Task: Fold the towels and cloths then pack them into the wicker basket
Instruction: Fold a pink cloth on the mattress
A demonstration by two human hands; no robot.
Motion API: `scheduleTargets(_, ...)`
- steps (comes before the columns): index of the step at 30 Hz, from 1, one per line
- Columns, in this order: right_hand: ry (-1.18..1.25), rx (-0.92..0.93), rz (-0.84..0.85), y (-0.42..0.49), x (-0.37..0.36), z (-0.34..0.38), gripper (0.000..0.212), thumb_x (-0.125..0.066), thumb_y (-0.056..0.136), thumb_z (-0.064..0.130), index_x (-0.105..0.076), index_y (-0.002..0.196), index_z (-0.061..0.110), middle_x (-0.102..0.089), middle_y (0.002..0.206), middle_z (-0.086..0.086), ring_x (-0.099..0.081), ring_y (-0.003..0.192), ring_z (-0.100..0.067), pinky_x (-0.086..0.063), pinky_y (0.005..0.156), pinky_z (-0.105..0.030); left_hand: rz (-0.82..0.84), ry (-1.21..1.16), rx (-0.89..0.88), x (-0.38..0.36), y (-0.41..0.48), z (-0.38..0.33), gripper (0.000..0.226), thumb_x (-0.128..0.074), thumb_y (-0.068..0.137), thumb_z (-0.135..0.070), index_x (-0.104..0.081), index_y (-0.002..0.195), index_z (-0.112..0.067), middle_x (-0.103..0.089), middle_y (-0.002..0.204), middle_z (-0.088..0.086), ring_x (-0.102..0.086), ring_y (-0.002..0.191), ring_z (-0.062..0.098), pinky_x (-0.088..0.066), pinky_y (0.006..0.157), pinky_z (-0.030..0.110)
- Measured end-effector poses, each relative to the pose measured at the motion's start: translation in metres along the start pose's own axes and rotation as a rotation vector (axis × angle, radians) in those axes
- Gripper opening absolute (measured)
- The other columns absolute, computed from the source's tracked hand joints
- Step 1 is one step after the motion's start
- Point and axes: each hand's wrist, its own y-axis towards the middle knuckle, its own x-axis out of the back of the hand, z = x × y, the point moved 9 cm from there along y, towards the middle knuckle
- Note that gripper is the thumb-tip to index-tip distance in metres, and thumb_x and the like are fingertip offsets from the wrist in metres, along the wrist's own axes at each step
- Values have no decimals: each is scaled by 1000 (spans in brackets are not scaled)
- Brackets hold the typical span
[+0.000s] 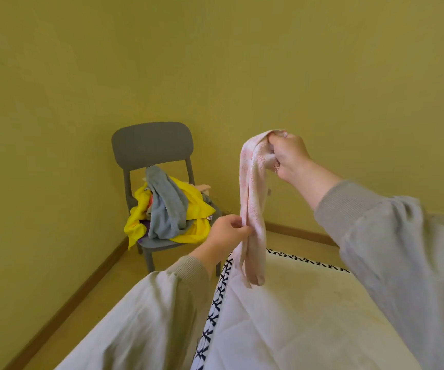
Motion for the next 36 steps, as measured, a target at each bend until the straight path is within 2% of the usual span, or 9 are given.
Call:
scheduleTargets(6,-170,58,-147,7,26,-3,24,-47,92,16,-52,69,20,-57,74,2,-56,77,-19,-45,68,-28,-232,159,74,34,6,9,40,-48,92,-11,-41,54,-16,-38,55,0,-33,55,16,-26,47,25)
scheduleTargets(13,-1026,248,-147,-3,51,-21,25,-46,87,4,-56,107,14,-59,104,-4,-56,95,-24,-40,75,-27,-343,252,-200,84,13,-63,33,-49,98,-23,-61,75,-2,-47,59,3,-41,58,19,-28,53,31)
scheduleTargets(16,-801,160,293,-16,17,-64,57,-45,76,-14,-51,125,13,-53,130,-13,-52,119,-35,-45,88,-34,-234,389,-335,72,10,-97,29,-55,95,-24,-63,73,-7,-51,60,4,-40,57,16,-31,53,30)
scheduleTargets(19,-667,-17,669,-48,-16,-103,45,-58,80,-8,-55,121,11,-57,129,-8,-54,117,-20,-44,93,-32,-141,487,-403,55,8,-109,26,-58,92,-24,-64,72,-10,-54,63,2,-42,60,15,-33,55,30)
scheduleTargets(21,-698,-34,653,-51,-19,-115,14,-67,84,10,-63,96,5,-66,99,-7,-59,92,-19,-45,80,-30,-114,449,-386,52,9,-107,28,-63,89,-27,-62,67,-9,-49,60,1,-38,58,14,-31,53,30)
scheduleTargets(23,-644,0,522,-44,-14,-110,23,-68,81,22,-58,74,2,-48,73,-5,-40,72,-15,-29,61,-31,-130,461,-358,55,10,-100,39,-69,84,-36,-55,62,-8,-41,58,3,-32,57,16,-26,54,31)
scheduleTargets(28,-477,96,179,-31,13,-74,8,-57,79,15,-59,73,10,-46,67,-7,-40,64,-14,-27,55,-28,-13,802,-130,65,19,-46,36,-68,82,-34,-51,57,-14,-51,63,7,-46,57,18,-33,49,28)
scheduleTargets(31,-514,86,164,-28,23,-67,15,-54,81,8,-52,66,11,-41,61,-5,-38,58,-15,-26,50,-26,-27,549,-5,79,15,-25,30,-63,88,-25,-52,63,-13,-38,55,-1,-34,50,12,-26,45,22)
scheduleTargets(36,-799,-7,221,-28,34,-77,21,-54,81,6,-49,63,17,-45,62,-1,-42,62,-18,-29,53,-28,-189,-131,-86,94,10,-39,10,-60,92,-10,-66,85,-7,-55,81,12,-52,77,21,-49,64,29)
